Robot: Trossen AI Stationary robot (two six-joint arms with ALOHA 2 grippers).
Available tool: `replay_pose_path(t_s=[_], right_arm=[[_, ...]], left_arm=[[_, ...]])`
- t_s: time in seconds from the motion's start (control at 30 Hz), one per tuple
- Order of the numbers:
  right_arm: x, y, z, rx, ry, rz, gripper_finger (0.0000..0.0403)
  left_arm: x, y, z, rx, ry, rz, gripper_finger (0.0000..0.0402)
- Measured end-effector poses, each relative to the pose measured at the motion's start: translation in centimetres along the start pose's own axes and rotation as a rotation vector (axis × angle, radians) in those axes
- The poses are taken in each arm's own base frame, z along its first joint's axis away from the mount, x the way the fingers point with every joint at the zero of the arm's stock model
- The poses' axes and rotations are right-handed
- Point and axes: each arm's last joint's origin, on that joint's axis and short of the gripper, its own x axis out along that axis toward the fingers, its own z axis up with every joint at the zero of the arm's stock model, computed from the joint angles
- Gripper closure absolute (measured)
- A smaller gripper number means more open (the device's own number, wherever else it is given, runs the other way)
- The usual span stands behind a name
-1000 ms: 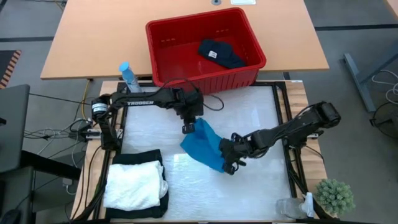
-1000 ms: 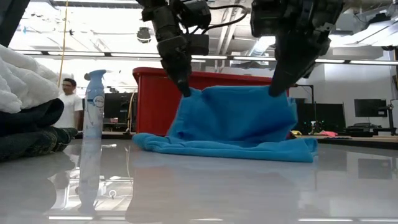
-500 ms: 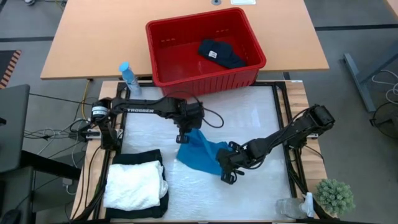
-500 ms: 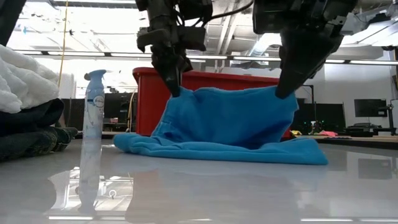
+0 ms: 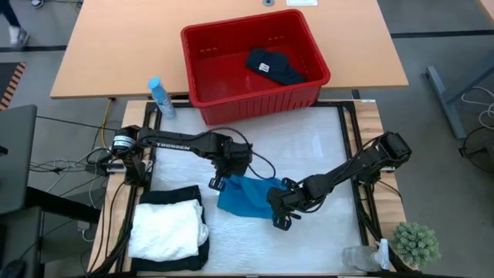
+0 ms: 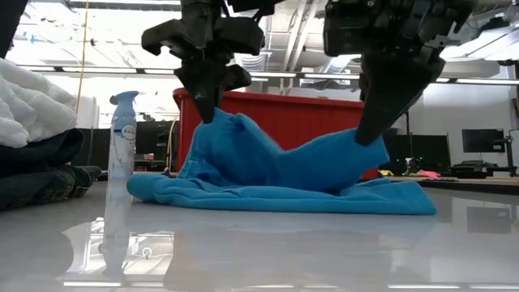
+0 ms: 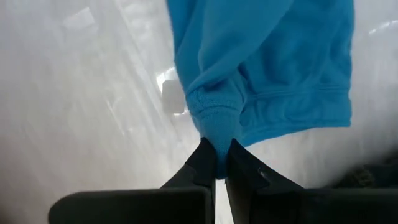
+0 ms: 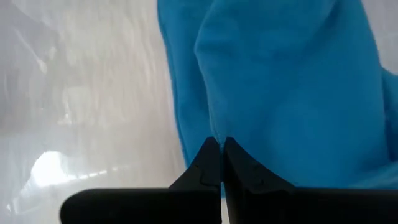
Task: Fold Laundry from Bin
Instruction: Fold the blue shorts from the red bin
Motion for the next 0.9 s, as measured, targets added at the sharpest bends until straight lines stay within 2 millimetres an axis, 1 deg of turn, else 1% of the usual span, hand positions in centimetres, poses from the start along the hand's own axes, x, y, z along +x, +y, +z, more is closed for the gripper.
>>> replay_pose_path(t_s=[0.1, 0.2, 0.37, 0.57, 0.9], right_arm=[[0.5, 0.2, 0.0, 0.0, 0.005, 0.015, 0.0381], [0.7, 0.2, -0.1, -0.008, 0.012, 0.014, 0.0381], [0.9, 0.2, -0.2, -0.013, 0.034, 0.024, 0.0381], [1.6, 0.2, -0.4, -0.015, 0.056, 0.023, 0.0381], [1.6, 0.0, -0.4, -0.004, 0.077, 0.026, 0.0381]], left_arm=[[0.0, -0.8, 0.3, 0.022, -0.003, -0.004, 0.0399], [0.0, -1.0, 0.4, 0.022, -0.007, -0.019, 0.0399], [0.0, -1.3, 0.1, 0.048, -0.015, -0.128, 0.0399], [0.0, -2.2, 0.4, 0.112, -0.02, -0.144, 0.0399], [0.6, -6.1, 0.9, 0.236, 0.011, -0.182, 0.0399]])
